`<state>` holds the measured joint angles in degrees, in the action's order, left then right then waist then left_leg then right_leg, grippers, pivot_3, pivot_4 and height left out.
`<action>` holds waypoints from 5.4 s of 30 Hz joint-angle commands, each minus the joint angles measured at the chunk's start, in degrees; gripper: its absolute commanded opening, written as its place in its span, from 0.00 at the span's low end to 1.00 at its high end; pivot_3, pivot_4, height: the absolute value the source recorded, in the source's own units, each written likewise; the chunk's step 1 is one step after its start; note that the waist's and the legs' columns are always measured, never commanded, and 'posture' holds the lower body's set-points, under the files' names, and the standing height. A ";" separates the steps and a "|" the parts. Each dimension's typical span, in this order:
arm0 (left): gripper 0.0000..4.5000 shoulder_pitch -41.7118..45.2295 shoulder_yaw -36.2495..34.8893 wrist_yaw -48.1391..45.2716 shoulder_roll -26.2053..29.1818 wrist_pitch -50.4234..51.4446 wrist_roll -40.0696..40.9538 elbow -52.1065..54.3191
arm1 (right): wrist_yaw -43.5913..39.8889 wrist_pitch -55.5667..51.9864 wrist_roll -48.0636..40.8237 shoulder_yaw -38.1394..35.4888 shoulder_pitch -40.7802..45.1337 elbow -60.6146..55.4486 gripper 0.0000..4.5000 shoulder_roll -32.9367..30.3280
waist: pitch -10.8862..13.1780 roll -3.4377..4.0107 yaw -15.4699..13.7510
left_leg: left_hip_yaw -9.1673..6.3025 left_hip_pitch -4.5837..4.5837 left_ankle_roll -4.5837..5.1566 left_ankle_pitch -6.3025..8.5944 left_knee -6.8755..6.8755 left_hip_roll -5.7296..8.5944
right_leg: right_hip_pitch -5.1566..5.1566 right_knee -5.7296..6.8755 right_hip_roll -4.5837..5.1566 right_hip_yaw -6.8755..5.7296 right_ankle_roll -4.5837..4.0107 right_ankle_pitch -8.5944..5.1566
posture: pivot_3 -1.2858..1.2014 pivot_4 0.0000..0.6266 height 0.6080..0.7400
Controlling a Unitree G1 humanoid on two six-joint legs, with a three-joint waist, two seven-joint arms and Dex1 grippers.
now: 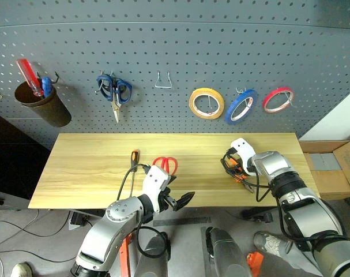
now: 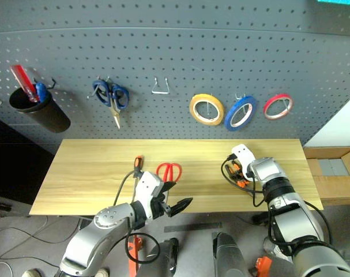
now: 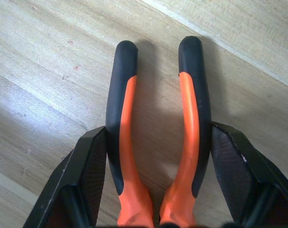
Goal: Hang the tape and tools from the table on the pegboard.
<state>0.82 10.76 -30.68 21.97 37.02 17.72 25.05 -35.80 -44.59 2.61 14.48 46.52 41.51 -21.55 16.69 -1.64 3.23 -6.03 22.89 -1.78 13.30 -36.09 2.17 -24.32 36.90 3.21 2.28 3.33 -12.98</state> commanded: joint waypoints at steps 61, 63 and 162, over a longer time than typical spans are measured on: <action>1.00 24.37 -17.89 6.27 0.68 -13.50 0.05 -21.84 | 39.47 60.86 -13.65 -21.08 42.33 19.53 0.60 38.63 | -2.76 0.03 -1.22 | -0.01 -0.28 -0.70 -0.84 0.06 -0.99 | -0.07 0.16 -1.17 -0.07 -0.86 1.02 | 0.55 0.40 1.00; 1.00 23.83 -18.07 6.48 0.84 -13.08 0.12 -20.91 | 39.82 61.31 -13.59 -20.63 41.76 19.96 0.60 39.25 | -2.63 0.03 -1.26 | -0.02 -0.27 -0.67 -0.87 0.06 -0.99 | -0.07 0.17 -1.17 -0.07 -0.71 0.94 | 0.55 0.40 1.00; 1.00 25.42 -31.03 6.85 6.28 -8.80 15.34 -9.21 | 50.10 69.77 -12.46 -11.78 32.73 17.61 0.60 43.31 | -1.69 -0.03 -2.28 | -0.22 0.05 -0.69 -0.87 0.67 -0.96 | -0.51 -0.02 -1.04 -0.31 -0.91 0.69 | 0.58 0.39 1.00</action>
<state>25.47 -18.84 -24.23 27.31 28.43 31.69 13.10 13.91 25.03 -9.74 3.54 74.89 58.40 10.30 15.00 -1.66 0.95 -6.24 22.95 -2.47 12.43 -35.39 1.21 -24.86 36.88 2.17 1.98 2.41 -12.29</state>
